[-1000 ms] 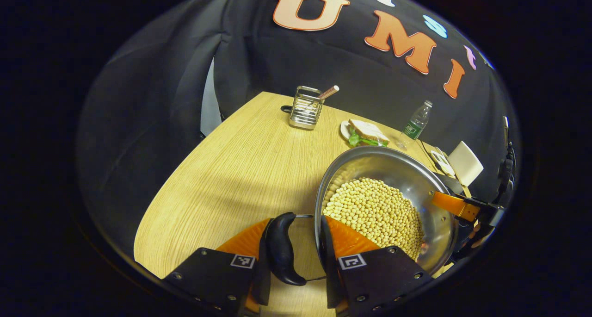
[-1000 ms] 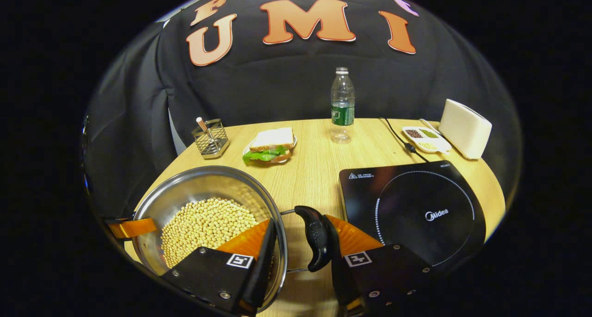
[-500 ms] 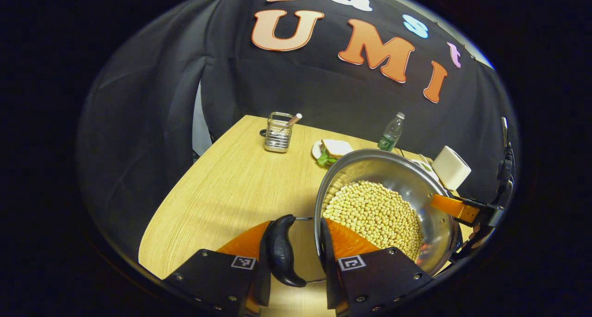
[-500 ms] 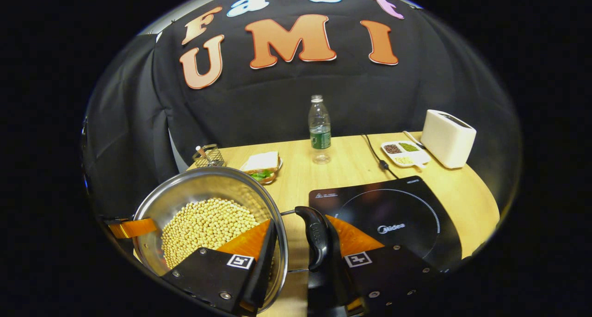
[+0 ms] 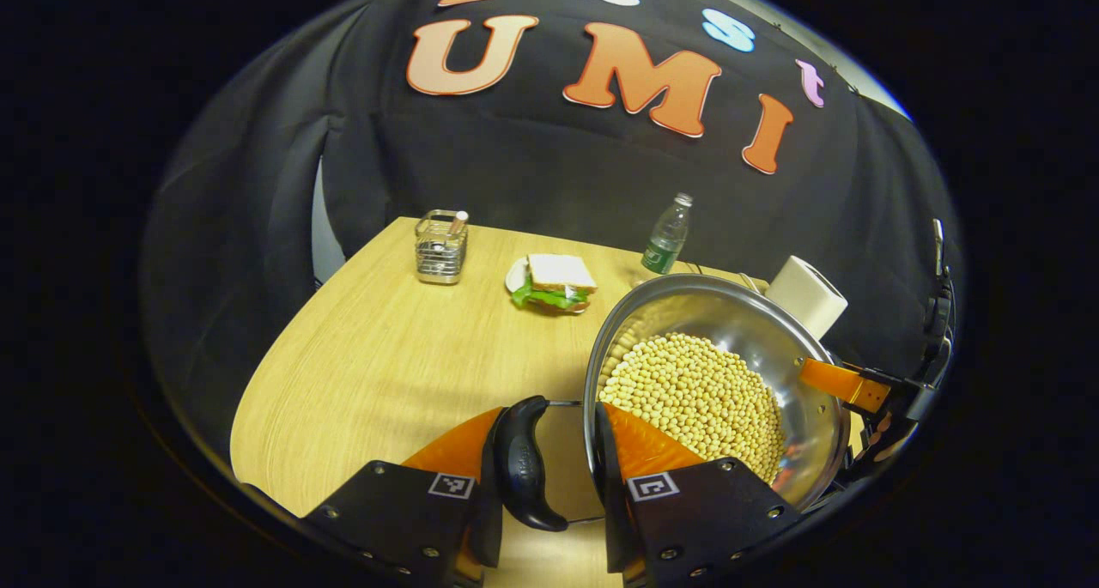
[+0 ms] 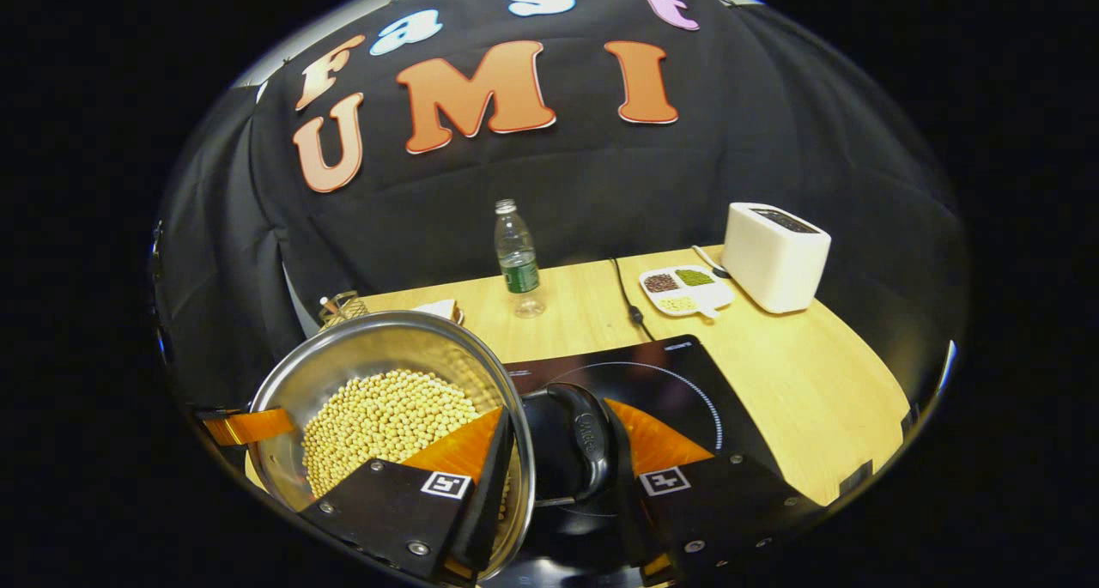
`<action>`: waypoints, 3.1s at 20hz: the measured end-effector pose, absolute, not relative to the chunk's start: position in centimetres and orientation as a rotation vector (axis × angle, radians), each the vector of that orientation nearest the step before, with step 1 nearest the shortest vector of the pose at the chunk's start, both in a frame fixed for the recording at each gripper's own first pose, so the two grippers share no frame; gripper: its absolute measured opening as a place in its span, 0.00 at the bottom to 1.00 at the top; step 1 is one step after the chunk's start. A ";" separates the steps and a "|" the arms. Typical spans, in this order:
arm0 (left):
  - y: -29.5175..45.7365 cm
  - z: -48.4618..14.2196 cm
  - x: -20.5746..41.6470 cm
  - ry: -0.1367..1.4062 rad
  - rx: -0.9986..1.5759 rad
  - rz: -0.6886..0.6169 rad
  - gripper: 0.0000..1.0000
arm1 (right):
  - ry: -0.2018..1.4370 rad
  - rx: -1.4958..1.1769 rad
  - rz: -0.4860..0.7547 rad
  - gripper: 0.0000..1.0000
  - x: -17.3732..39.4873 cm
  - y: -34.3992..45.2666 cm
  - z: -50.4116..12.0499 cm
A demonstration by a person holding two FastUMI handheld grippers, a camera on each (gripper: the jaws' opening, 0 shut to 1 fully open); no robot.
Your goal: First push the handle of the pot to place it horizontally, then grasp the pot with both hands and set it on the induction cooktop.
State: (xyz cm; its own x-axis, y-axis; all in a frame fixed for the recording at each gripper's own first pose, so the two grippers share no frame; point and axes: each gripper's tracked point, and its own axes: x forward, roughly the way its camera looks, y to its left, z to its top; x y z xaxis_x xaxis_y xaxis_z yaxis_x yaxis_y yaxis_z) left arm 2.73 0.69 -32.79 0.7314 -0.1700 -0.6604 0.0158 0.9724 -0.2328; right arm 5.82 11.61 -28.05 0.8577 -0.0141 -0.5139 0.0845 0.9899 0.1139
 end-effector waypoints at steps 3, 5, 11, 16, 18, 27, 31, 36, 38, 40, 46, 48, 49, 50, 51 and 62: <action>-2.6 -32.9 3.4 0.758 -0.213 -0.136 0.51 | 0.541 0.140 -0.085 0.57 5.7 8.7 -28.2; -4.8 -33.2 3.9 0.767 -0.210 -0.159 0.49 | 0.543 0.148 -0.108 0.57 5.6 6.8 -28.4; -10.6 -34.5 5.4 0.803 -0.189 -0.225 0.49 | 0.553 0.172 -0.174 0.57 5.3 1.3 -29.5; -13.9 -35.7 6.0 0.835 -0.166 -0.250 0.49 | 0.579 0.195 -0.202 0.57 5.4 -2.0 -30.7; -14.9 -36.3 6.6 0.845 -0.160 -0.252 0.51 | 0.588 0.202 -0.208 0.57 5.5 -2.8 -31.3; -17.4 -37.9 7.6 0.874 -0.152 -0.262 0.48 | 0.615 0.209 -0.227 0.57 6.0 -4.7 -32.8; -17.1 -38.1 7.4 0.875 -0.191 -0.270 0.49 | 0.610 0.169 -0.223 0.61 6.0 -4.6 -33.1; -15.4 -36.8 7.0 0.835 -0.167 -0.239 0.63 | 0.597 0.163 -0.226 0.78 5.9 -4.7 -32.8; -14.2 -35.1 6.8 0.795 -0.168 -0.212 0.84 | 0.577 0.134 -0.249 0.94 5.6 -5.6 -31.8; -13.6 -33.3 6.3 0.762 -0.206 -0.199 0.88 | 0.536 0.118 -0.261 0.95 5.4 -6.0 -29.8; -8.9 -24.2 5.6 0.535 -0.111 -0.112 0.84 | 0.366 0.099 -0.230 0.95 3.7 -5.2 -21.5; -7.8 -21.0 5.1 0.468 -0.096 -0.102 0.84 | 0.317 0.094 -0.207 0.95 2.9 -4.4 -18.9; -6.9 -19.3 4.9 0.432 -0.085 -0.088 0.84 | 0.292 0.086 -0.194 0.95 2.5 -4.1 -17.5; -6.1 -17.5 4.5 0.395 -0.076 -0.074 0.84 | 0.263 0.076 -0.186 0.95 2.0 -3.8 -16.1; -5.5 -15.7 3.9 0.359 -0.071 -0.064 0.84 | 0.231 0.069 -0.180 0.95 1.3 -3.6 -14.5; 1.6 -0.9 -2.3 0.067 -0.187 -0.001 0.83 | -0.061 0.034 -0.093 0.94 -5.6 -1.9 0.3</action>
